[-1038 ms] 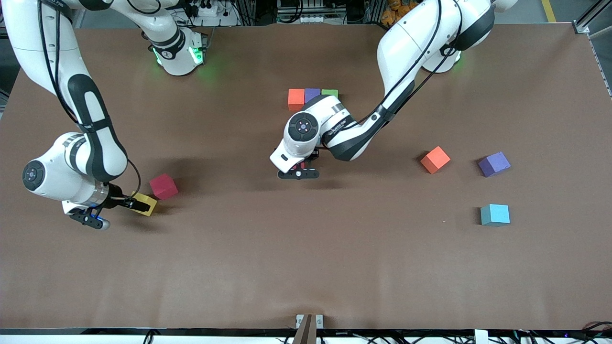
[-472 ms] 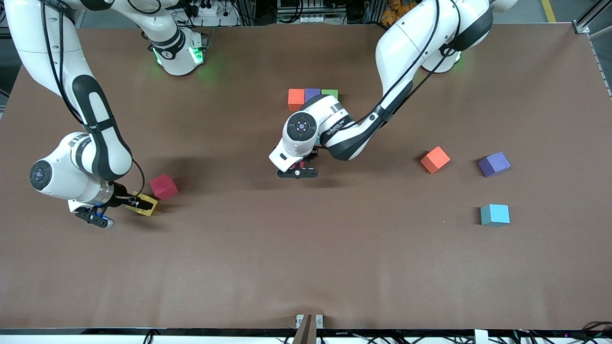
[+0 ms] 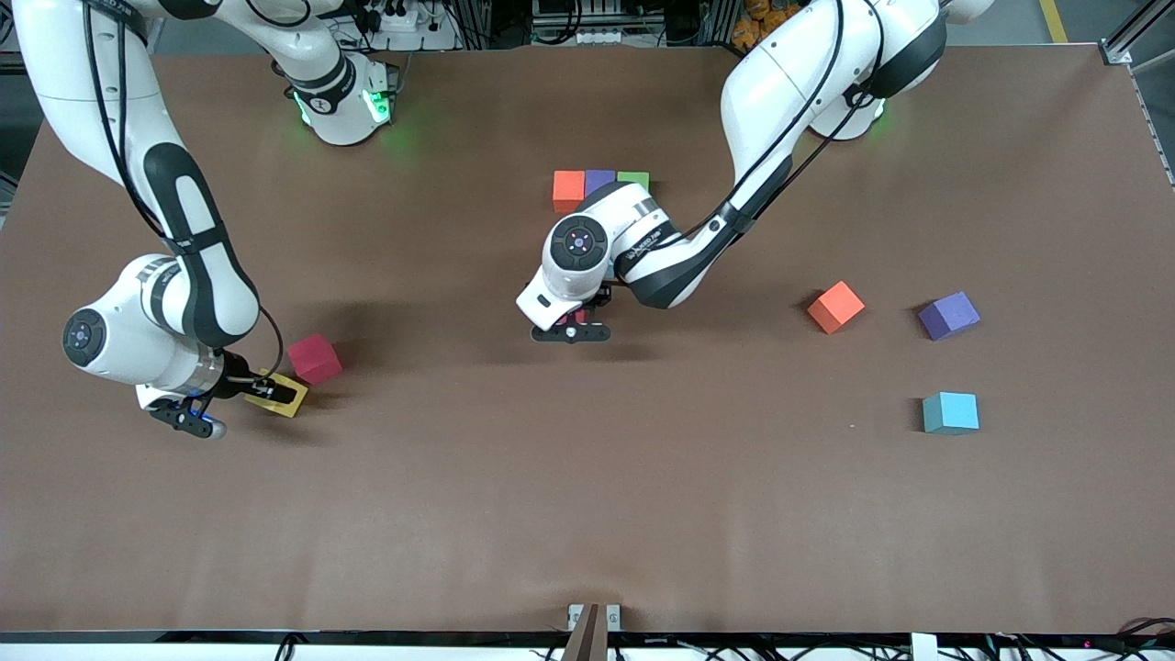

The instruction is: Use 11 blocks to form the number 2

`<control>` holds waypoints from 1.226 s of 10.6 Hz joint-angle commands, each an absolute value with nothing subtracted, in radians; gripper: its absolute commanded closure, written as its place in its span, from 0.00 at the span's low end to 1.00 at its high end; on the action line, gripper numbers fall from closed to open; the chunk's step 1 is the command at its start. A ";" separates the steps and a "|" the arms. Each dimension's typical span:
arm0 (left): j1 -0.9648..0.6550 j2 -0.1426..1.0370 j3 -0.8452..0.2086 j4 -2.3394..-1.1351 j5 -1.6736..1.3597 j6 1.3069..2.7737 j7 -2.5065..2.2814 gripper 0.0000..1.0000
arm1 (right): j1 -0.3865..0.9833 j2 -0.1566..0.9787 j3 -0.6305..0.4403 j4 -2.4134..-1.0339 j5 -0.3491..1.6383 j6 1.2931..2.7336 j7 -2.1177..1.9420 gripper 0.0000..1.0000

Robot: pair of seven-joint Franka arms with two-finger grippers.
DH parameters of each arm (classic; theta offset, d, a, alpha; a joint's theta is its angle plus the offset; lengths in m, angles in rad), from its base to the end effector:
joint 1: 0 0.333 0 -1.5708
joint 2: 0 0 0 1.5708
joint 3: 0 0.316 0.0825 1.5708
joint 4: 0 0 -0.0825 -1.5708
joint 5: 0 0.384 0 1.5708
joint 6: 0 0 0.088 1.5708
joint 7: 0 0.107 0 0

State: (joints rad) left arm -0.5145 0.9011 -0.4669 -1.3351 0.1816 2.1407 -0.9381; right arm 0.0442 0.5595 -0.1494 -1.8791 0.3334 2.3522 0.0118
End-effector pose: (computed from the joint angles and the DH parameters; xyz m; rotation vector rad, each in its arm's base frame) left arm 0.4801 -0.5606 0.2235 3.0126 0.0201 -0.2637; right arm 0.6259 -0.0573 0.2069 -2.9460 0.5088 0.0979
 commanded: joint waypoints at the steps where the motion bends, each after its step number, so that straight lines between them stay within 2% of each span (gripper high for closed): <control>1: -0.523 0.911 -0.462 -1.322 0.213 2.140 -0.930 0.00 | 0.055 0.537 -0.149 -1.800 0.299 2.270 -0.008 0.52; 5: -0.511 0.891 -0.462 -1.319 0.218 2.140 -0.937 0.00 | 0.158 0.551 -0.147 -1.688 0.241 2.279 0.001 0.52; 8: -0.418 0.804 -0.462 -1.324 0.219 2.128 -0.934 0.00 | 0.230 0.549 -0.130 -1.681 0.277 2.290 0.046 0.52; 13: -0.247 0.637 -0.463 -1.325 0.219 1.921 -0.810 0.00 | 0.334 0.546 -0.129 -1.678 0.311 2.305 0.090 0.52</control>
State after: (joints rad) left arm -0.2738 0.6938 -0.4613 -1.2927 0.2044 1.9639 -0.8343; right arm 0.2975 0.5483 -0.1252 -1.6851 0.2961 2.2996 0.0493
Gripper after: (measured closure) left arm 0.000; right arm 0.370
